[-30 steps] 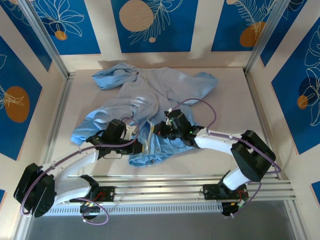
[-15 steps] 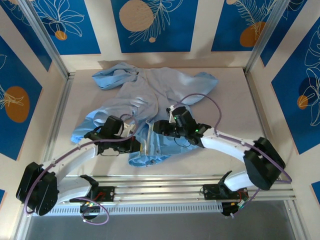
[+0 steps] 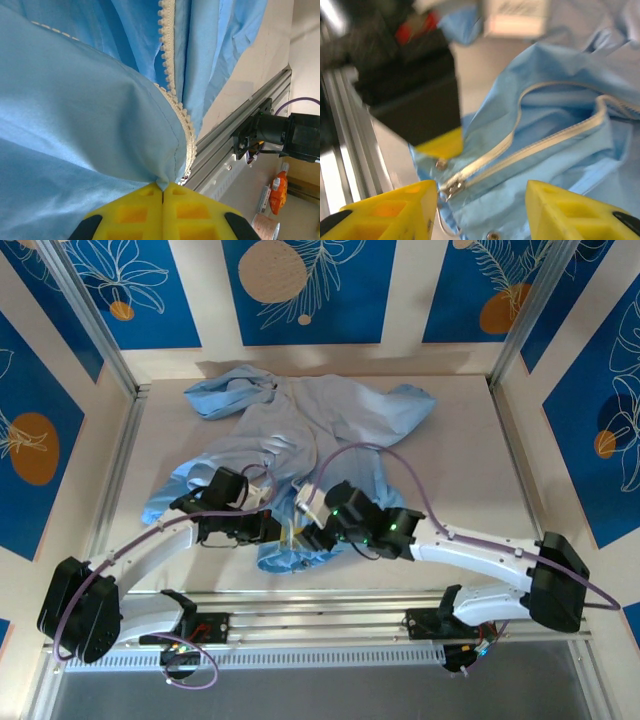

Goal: Zip up the jacket

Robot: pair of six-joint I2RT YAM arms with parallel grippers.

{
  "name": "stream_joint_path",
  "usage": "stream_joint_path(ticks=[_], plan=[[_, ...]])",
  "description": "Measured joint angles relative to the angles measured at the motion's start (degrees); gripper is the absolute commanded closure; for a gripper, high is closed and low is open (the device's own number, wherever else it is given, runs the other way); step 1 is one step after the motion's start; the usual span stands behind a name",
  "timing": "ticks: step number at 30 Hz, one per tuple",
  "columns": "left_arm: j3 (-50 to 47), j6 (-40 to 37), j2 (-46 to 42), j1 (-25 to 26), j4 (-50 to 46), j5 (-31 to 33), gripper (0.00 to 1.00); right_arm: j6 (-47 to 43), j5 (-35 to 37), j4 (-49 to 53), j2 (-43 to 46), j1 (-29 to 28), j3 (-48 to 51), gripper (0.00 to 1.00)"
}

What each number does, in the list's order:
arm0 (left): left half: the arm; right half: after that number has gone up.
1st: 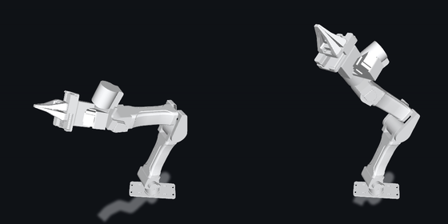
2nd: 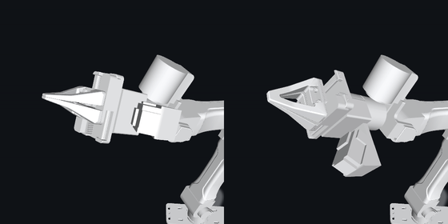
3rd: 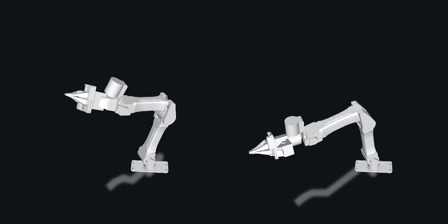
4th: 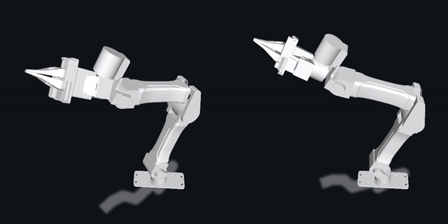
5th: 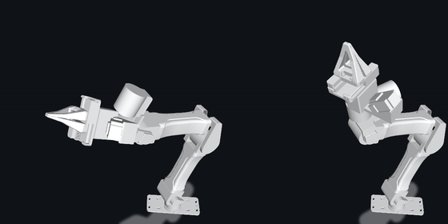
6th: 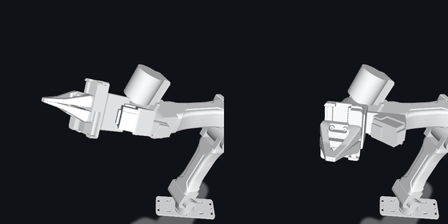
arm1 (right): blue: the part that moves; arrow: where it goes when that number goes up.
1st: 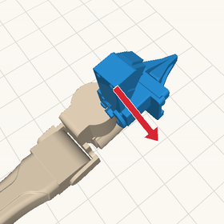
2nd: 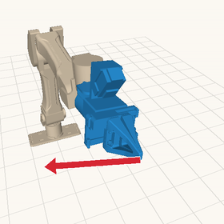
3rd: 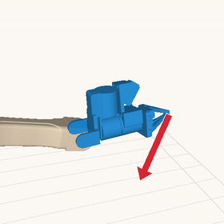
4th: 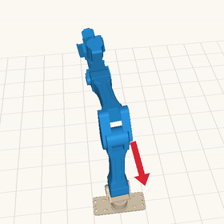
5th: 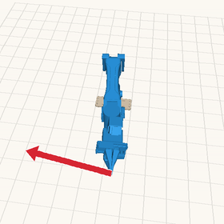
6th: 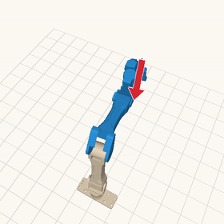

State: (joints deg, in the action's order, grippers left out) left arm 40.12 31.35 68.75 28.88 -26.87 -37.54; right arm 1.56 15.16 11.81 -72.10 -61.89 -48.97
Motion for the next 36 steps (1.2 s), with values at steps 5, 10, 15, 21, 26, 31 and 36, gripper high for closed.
stream_joint_path(ticks=[5,10,15,21,26,31,36], plan=[[0.02,-0.02,-0.24,0.00,-1.42,0.07,1.00,-4.17,1.33,1.57,-1.25,-2.69,1.44,0.46],[0.13,0.02,-0.48,0.00,-2.84,0.31,1.00,-5.16,0.94,1.53,-4.50,-4.48,1.46,0.45],[0.13,1.20,-0.85,0.00,-2.69,0.74,1.00,-7.17,1.49,1.46,-7.32,-8.02,1.46,0.46],[0.11,2.89,-2.05,0.00,-1.81,1.20,1.00,-9.35,3.74,0.09,-8.98,-8.22,1.46,0.51],[-0.13,3.26,-2.84,0.00,-1.46,1.62,1.00,-10.05,5.05,-1.42,-11.23,-6.95,1.05,0.51],[-0.50,3.26,-3.10,0.00,-1.44,1.81,1.00,-10.67,6.62,-1.86,-13.75,-6.34,-0.61,0.57],[-0.85,3.28,-3.34,-0.02,-0.96,2.14,1.00,-11.10,6.47,-1.99,-14.05,-5.90,-1.29,0.73]])
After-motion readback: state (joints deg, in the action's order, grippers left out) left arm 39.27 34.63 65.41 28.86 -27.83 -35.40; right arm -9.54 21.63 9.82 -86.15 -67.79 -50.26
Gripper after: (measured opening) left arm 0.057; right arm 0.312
